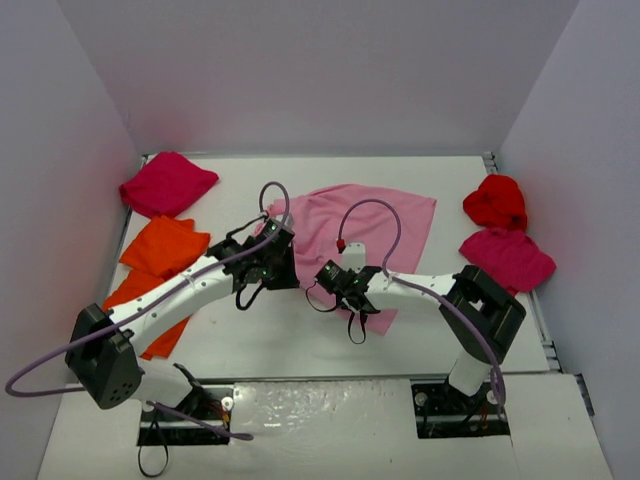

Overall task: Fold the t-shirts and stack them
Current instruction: Flatten the tshirt out

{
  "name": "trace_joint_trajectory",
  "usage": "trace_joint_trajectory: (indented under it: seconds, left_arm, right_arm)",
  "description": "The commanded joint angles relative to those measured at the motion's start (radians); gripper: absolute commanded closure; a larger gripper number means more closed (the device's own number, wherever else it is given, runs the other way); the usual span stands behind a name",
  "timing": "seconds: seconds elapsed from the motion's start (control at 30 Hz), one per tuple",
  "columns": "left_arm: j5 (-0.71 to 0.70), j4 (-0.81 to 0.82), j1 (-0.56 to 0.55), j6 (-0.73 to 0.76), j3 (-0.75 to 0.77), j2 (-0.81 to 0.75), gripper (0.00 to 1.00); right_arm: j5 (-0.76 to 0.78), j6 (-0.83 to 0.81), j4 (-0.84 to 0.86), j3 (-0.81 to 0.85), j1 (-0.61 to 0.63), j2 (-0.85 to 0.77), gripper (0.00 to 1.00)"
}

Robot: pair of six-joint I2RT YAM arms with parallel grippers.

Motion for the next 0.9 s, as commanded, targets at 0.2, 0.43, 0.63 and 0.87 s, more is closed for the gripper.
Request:
trace_joint_trajectory:
  seconds: [0.2, 0.43, 0.63, 0.87]
  left_arm:
    - [-0.035, -0.065, 0.026, 0.067, 0.113, 0.034, 1.00]
    - [-0.049, -0.091, 0.030, 0.069, 0.100, 0.019, 1.00]
    - [-0.060, -0.110, 0.042, 0.069, 0.068, -0.015, 1.00]
    - [-0.058, -0.096, 0.047, 0.062, 0.055, -0.035, 1.00]
  right_arm:
    - [0.008, 0.221, -0.261, -0.171, 0.063, -0.086, 1.00]
    - [0.027, 0.288, -0.324, -0.165, 0.122, -0.085, 1.00]
    - [0.098, 0.415, -0.401, -0.153, 0.277, -0.100, 1.00]
    - [0.306, 0.378, -0.427, 0.085, 0.386, -0.155, 1.00]
